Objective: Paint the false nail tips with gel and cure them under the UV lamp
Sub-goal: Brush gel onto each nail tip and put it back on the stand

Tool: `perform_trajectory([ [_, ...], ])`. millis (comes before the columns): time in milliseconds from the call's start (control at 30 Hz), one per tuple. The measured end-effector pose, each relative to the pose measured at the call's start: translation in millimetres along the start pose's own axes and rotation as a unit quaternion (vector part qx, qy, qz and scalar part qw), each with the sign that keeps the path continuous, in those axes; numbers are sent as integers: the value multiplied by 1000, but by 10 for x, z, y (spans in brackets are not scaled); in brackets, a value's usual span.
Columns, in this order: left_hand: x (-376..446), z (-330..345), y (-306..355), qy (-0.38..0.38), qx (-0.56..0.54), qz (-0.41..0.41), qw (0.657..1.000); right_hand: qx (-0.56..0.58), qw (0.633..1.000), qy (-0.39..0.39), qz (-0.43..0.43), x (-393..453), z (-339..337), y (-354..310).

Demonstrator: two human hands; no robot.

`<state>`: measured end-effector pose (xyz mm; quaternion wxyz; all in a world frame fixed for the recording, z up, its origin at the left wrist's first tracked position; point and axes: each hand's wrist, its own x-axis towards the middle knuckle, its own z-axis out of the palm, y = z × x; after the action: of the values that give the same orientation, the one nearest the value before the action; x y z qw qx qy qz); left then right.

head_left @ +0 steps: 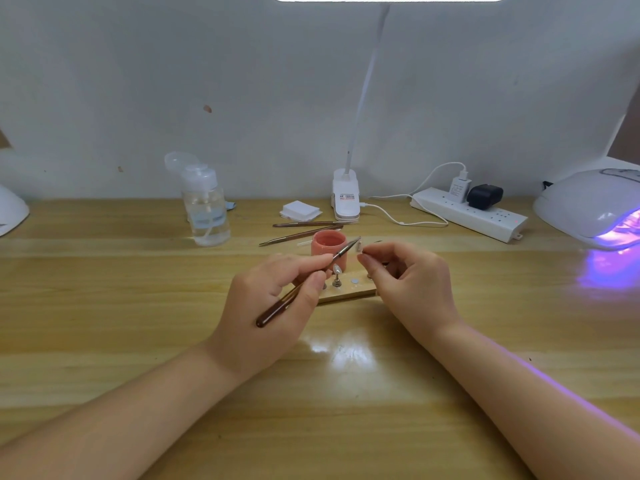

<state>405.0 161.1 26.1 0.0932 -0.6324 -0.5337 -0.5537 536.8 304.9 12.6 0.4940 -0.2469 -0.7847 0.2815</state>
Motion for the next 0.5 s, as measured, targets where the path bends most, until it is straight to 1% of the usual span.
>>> perform_trajectory([
  [200,-34,-26,-31,-15,-18,-32,999,-9,1000,0,-9,6,2,8],
  [367,-27,-17,9,0,-27,-31,999,-1,1000,1,-5,4,6,10],
  [500,-17,0,14,-24,-10,-24,999,-13,1000,-3,-9,0,6,18],
])
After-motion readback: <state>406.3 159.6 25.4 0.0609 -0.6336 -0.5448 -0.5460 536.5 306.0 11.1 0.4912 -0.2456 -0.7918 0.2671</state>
